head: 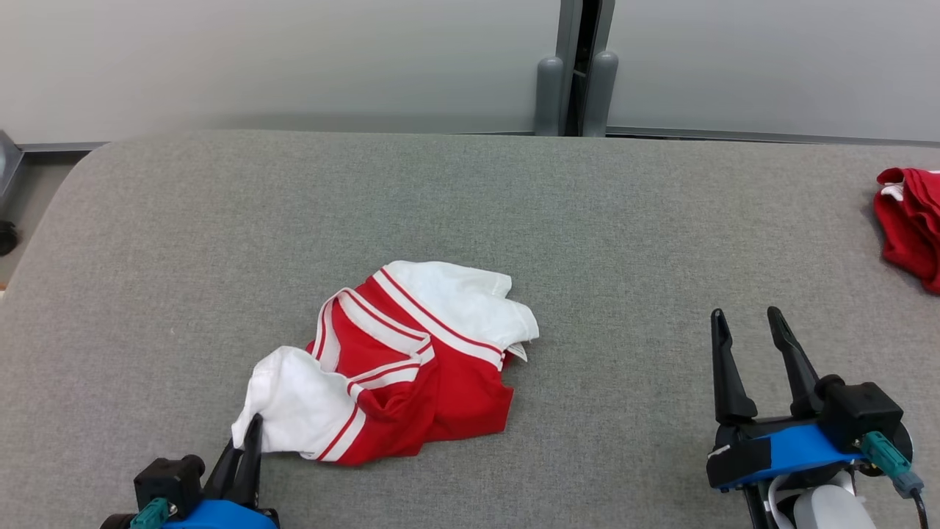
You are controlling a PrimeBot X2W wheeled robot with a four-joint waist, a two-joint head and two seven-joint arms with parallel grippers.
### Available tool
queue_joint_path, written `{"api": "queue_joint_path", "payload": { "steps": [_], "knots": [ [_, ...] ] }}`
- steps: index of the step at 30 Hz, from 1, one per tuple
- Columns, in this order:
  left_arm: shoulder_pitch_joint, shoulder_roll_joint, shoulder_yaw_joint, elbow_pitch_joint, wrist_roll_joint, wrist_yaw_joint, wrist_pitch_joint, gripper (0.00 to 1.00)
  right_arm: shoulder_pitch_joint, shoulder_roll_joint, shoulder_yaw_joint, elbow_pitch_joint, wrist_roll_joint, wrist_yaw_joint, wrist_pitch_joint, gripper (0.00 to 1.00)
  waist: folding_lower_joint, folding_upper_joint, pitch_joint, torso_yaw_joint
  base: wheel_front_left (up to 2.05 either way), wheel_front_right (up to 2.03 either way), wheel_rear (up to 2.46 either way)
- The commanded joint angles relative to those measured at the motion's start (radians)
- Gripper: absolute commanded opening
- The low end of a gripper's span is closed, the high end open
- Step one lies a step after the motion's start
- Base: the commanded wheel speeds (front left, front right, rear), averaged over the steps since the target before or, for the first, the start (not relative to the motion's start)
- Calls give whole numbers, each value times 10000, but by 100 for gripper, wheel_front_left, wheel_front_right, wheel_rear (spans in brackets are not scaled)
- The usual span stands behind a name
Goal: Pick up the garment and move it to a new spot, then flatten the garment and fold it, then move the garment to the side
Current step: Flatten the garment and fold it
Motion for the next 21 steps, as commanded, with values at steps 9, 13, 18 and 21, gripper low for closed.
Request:
{"api": "queue_joint_path", "payload": {
  "steps": [9,13,18,21],
  "knots": [
    [-24,263,254,-1602,476,589,-123,100,-28,-9,128,142,94,-4,-48,100,0,0,-116,-107,0,0,0],
    [-265,205,122,-2579,851,610,-116,100,58,-26,138,164,98,-4,-50,100,0,0,-188,-307,0,0,0],
    [-785,70,-699,-3058,1208,178,386,100,98,-21,155,175,109,-4,-48,100,0,0,-220,-589,0,0,0],
    [-958,-19,-1248,-3178,1287,-131,1184,100,90,-16,162,171,124,-4,-48,100,0,0,-209,-769,0,0,0]
  ]
}}
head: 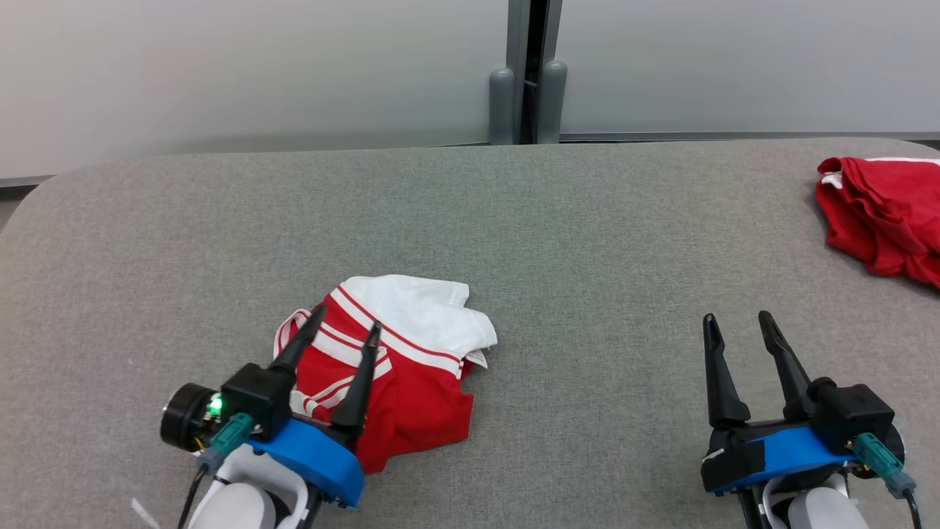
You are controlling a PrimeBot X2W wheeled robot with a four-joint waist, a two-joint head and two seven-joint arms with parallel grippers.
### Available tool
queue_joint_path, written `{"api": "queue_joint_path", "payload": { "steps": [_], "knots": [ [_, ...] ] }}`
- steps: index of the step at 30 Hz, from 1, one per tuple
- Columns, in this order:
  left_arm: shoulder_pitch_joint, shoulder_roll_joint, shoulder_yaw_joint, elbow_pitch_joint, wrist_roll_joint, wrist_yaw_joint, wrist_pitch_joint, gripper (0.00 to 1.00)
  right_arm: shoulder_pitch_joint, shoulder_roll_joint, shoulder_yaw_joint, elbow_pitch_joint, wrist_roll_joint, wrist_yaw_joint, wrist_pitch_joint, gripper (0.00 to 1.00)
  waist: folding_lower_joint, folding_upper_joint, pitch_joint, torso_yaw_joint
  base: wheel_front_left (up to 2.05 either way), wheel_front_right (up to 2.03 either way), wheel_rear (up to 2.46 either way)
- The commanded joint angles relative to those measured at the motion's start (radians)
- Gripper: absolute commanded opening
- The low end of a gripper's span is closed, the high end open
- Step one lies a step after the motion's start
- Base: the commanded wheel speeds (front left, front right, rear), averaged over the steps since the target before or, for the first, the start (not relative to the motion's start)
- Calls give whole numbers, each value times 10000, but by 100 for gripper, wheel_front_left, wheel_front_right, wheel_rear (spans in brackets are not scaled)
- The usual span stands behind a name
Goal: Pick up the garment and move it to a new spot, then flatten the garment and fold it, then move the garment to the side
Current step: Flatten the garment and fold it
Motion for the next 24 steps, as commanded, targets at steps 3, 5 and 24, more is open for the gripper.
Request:
{"api": "queue_joint_path", "payload": {
  "steps": [3,5,24],
  "knots": [
    [-5,9,-458,-222,18,-244,1025,100,126,3,-40,-46,90,-4,-48,100,0,0,45,-230,0,0,0],
    [176,68,-655,-373,5,-262,1587,100,152,6,-76,-65,104,-4,-47,100,0,0,79,-289,0,0,0],
    [1459,1124,-897,-1481,126,314,4462,100,93,31,-172,-119,86,-4,-48,100,0,0,201,-73,0,0,0]
  ]
}}
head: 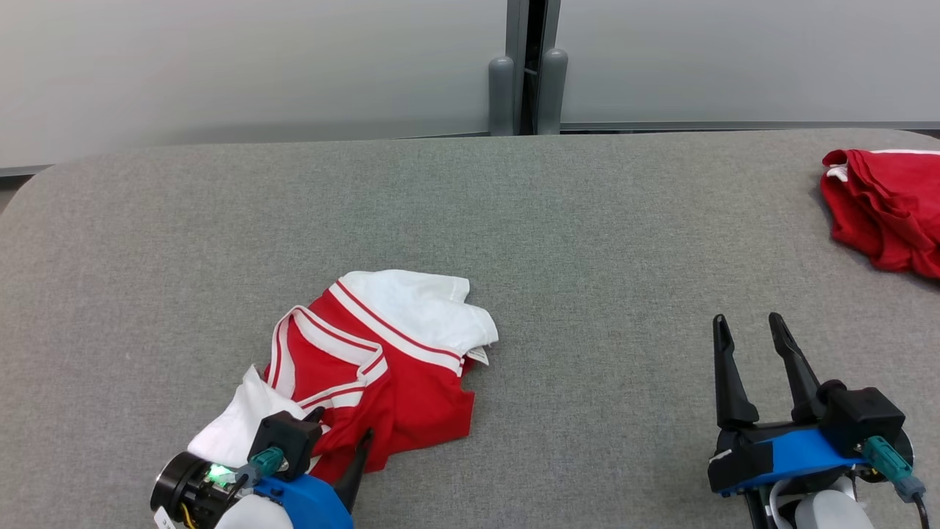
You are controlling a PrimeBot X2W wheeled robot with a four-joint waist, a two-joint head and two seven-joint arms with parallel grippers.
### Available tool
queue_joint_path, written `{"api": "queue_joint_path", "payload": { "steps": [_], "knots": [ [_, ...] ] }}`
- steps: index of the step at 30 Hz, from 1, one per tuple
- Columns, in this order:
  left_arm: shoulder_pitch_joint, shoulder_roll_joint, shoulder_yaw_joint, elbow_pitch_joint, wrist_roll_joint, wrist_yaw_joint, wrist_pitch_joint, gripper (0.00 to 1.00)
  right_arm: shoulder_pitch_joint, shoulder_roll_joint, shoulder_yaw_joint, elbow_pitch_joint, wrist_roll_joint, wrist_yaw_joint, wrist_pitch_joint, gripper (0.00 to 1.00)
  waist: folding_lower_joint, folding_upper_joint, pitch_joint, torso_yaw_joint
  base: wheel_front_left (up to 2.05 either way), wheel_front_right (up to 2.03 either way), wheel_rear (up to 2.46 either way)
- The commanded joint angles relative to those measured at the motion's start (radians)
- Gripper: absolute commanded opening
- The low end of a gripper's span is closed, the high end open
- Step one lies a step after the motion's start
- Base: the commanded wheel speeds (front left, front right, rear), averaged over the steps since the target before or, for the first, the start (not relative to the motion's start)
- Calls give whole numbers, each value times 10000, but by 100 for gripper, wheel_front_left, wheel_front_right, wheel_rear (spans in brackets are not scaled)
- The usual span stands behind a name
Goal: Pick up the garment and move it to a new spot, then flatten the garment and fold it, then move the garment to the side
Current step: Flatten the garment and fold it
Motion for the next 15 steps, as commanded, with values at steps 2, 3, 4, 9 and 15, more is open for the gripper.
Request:
{"api": "queue_joint_path", "payload": {
  "steps": [2,3,4,9,15],
  "knots": [
    [65,49,24,151,-64,-15,-47,74,-26,23,40,0,44,-4,-47,100,0,-1,4,-21,0,0,0],
    [38,6,46,210,-143,-26,-129,42,-33,23,39,2,51,-4,-47,100,0,-1,6,-28,0,0,0],
    [1,12,47,297,-136,-44,-166,12,-37,24,38,3,60,-4,-48,100,0,-1,7,-38,0,0,0],
    [-321,-191,-39,407,-335,-279,-619,0,-22,24,7,24,80,-4,-48,100,0,-1,-6,-86,0,0,0],
    [-1193,-665,-455,81,-282,-635,-1166,0,-25,23,-74,41,122,-4,-48,100,0,-1,-55,-63,0,0,0]
  ]
}}
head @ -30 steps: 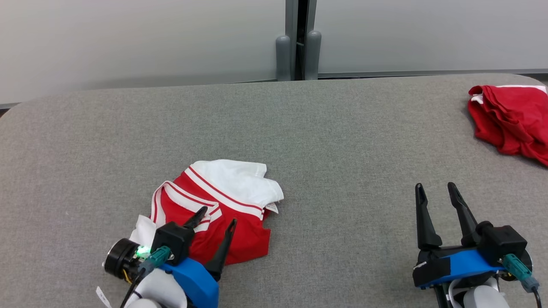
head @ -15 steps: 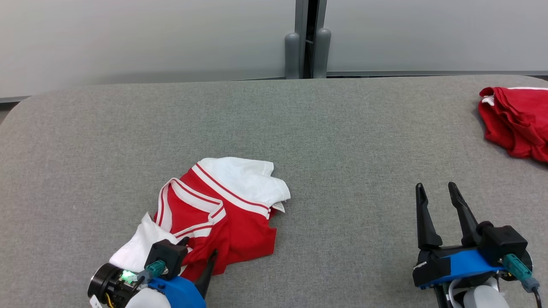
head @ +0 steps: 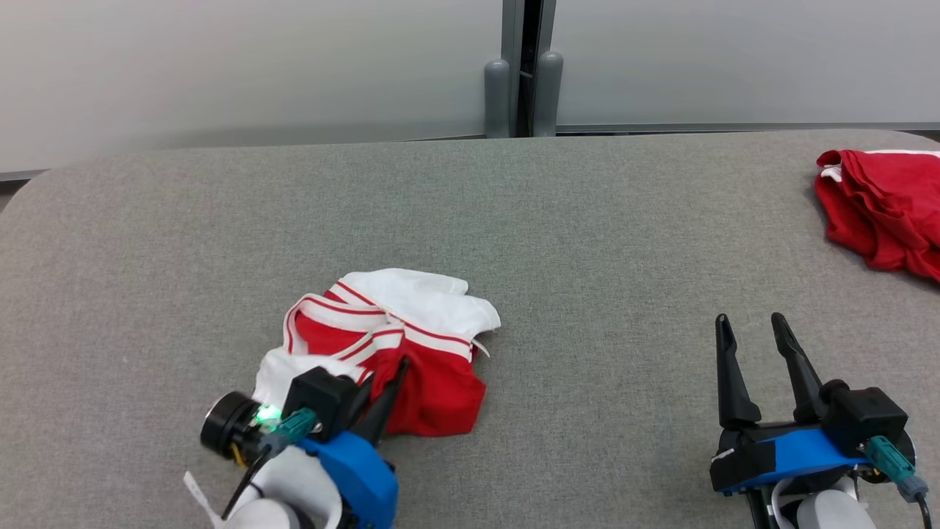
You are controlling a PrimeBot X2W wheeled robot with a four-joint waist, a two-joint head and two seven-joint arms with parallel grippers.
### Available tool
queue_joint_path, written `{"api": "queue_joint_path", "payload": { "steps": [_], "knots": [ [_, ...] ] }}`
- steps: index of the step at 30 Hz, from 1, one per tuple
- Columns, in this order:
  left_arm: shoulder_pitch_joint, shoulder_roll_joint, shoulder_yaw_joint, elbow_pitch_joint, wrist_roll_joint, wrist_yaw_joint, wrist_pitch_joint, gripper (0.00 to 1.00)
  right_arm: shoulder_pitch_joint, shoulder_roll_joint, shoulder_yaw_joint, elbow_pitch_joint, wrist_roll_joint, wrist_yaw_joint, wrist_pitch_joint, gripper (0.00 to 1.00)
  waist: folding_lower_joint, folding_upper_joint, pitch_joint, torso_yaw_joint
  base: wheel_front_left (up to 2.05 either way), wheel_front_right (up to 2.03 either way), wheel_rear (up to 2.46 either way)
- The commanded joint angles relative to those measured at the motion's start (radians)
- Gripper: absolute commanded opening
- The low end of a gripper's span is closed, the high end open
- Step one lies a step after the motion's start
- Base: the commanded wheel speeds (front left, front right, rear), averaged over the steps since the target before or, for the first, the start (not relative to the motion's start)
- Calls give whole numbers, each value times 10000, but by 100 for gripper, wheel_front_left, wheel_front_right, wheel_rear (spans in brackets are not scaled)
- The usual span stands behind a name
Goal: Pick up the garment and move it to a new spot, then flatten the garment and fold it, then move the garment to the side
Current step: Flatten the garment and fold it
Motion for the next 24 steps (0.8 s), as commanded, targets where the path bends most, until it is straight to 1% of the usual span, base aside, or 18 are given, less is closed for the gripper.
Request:
{"api": "queue_joint_path", "payload": {
  "steps": [1,4,6,9,15,19,24],
  "knots": [
    [-537,-236,-230,-155,92,-136,-157,0,-25,22,-25,21,98,-4,-49,100,0,0,-25,6,0,0,0],
    [-1239,-607,-547,-230,188,-284,-333,0,-104,20,-28,16,93,-4,-49,100,0,0,-45,-47,0,0,0],
    [-1476,-715,-650,-223,208,-332,-393,0,-135,20,-29,12,100,-4,-50,100,0,0,-42,-86,0,0,0],
    [-2206,-1126,-966,-190,279,-443,-601,0,-167,19,-63,-13,122,-4,-50,100,0,0,-26,-223,0,0,0],
    [-3609,-1713,-1787,-107,302,-607,-1081,0,-127,18,-311,-36,86,-4,-50,100,0,0,27,-469,0,0,0],
    [-4527,-1896,-2214,-227,-34,-618,-1486,0,-185,18,-486,-72,8,-4,-50,100,0,0,26,-579,0,0,0],
    [-5139,-1936,-2338,-51,-358,-265,-1799,0,-215,18,-613,-117,-25,-4,-49,100,0,0,21,-632,0,0,0]
  ]
}}
